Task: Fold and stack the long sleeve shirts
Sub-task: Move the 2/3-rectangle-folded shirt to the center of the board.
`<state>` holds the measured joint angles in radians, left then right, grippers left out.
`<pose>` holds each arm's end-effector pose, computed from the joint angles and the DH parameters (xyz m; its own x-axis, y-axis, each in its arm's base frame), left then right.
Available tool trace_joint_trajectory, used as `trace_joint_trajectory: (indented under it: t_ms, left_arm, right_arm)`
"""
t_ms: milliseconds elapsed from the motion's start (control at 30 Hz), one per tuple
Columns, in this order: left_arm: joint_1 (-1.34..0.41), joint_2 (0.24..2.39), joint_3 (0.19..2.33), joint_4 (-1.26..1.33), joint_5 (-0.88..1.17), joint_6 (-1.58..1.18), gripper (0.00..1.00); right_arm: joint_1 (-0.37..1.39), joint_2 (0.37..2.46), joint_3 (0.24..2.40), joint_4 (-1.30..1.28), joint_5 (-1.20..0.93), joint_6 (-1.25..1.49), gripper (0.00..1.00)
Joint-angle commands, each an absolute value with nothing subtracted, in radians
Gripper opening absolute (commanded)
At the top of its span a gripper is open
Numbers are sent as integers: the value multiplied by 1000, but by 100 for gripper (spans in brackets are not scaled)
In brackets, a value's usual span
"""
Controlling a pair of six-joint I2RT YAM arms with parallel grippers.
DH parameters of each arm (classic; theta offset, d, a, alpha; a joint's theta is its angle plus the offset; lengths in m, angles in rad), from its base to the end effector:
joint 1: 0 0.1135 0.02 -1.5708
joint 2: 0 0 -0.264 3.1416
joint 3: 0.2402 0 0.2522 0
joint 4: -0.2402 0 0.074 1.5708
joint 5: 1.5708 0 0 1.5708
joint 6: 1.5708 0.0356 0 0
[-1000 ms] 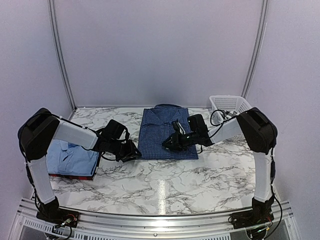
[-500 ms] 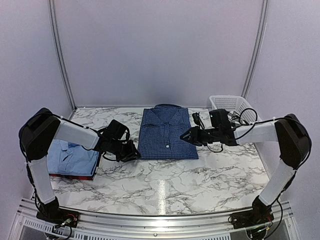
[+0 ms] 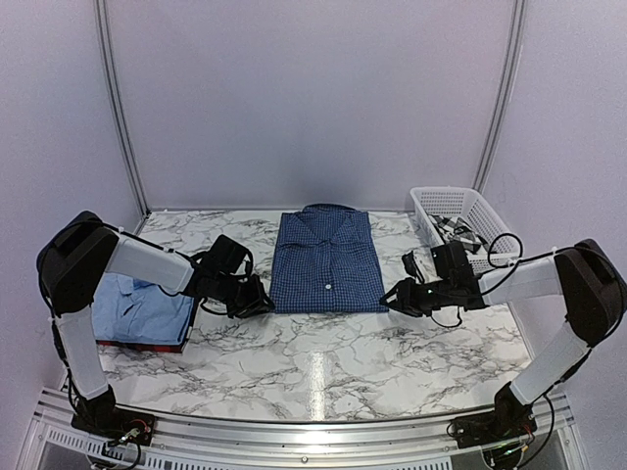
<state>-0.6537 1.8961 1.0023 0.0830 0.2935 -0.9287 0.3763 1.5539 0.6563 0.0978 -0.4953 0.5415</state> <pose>0.2946 -0.2387 0.1320 -0.9375 -0.2475 -0.2446 -0.0174 0.7355 -0.6773 0.2622 0.1218 0.1478 -0.8970 0.1332 -0.4215 -0.1972 0.7328 0.6513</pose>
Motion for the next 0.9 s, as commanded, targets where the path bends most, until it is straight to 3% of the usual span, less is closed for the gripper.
trace_joint_trajectory:
  t_ms: [0, 433, 767, 867]
  left_arm:
    - [-653, 1913, 974, 54, 311, -937, 17]
    - [-653, 1918, 977, 70, 325, -952, 13]
    - [-653, 1914, 964, 82, 330, -959, 17]
    - [-652, 1917, 957, 93, 337, -967, 14]
  right_arm:
    - [365, 1548, 644, 92, -454, 523, 37]
    - [364, 1629, 611, 183, -468, 563, 36]
    - [364, 1665, 610, 236, -457, 591, 33]
    - [362, 1665, 604, 248, -438, 602, 32]
